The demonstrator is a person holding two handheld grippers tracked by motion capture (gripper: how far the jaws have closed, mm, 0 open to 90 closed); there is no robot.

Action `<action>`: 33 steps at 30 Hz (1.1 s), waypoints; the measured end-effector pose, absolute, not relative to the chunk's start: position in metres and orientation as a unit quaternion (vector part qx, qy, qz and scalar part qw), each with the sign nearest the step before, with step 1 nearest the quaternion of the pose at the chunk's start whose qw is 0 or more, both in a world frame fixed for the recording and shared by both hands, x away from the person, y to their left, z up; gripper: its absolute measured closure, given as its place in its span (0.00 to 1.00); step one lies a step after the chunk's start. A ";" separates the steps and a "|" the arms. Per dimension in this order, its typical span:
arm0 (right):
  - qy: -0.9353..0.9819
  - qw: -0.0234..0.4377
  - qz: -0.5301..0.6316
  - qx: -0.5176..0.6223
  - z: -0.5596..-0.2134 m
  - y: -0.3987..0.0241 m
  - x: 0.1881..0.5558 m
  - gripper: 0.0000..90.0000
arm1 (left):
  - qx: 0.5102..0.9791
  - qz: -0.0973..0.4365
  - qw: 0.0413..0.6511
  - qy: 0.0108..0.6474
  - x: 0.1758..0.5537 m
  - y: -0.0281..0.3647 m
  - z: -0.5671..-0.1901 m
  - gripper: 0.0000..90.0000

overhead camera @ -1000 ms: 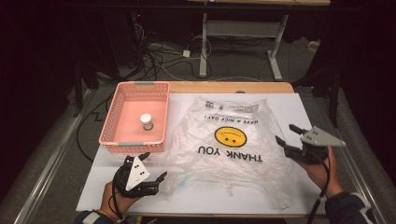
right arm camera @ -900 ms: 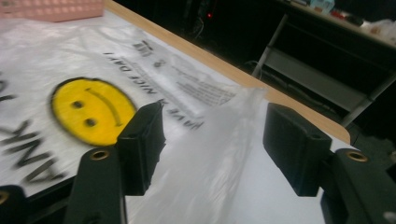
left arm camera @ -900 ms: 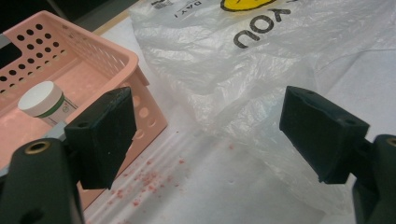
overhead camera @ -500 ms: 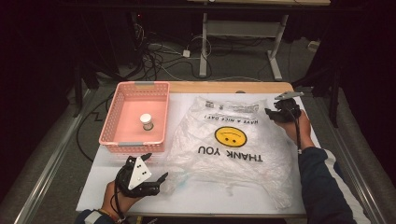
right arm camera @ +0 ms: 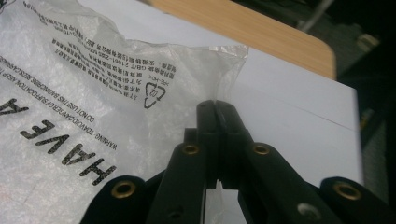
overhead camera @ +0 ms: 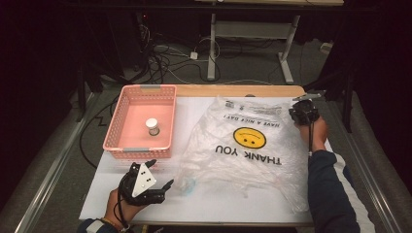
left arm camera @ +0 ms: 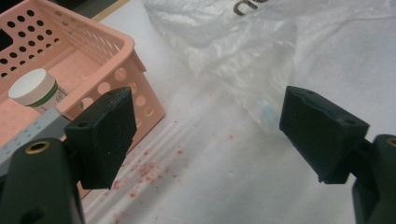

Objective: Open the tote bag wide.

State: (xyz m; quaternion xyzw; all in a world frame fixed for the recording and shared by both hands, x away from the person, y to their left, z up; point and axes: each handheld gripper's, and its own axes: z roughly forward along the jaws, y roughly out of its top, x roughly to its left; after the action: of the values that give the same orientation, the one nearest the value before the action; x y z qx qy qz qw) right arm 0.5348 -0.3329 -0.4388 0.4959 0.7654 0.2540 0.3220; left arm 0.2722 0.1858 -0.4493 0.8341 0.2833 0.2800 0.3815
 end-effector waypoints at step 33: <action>0.769 0.341 0.292 0.456 -0.407 -0.371 0.410 0.67 | 0.840 0.294 0.352 0.290 0.275 0.185 -0.450 0.20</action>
State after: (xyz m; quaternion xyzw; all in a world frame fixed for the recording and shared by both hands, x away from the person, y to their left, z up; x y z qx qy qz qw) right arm 0.4102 -0.3707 -0.4071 0.4559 0.7686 0.2915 0.3412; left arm 0.2748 0.1847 -0.4499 0.8398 0.2902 0.2941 0.3521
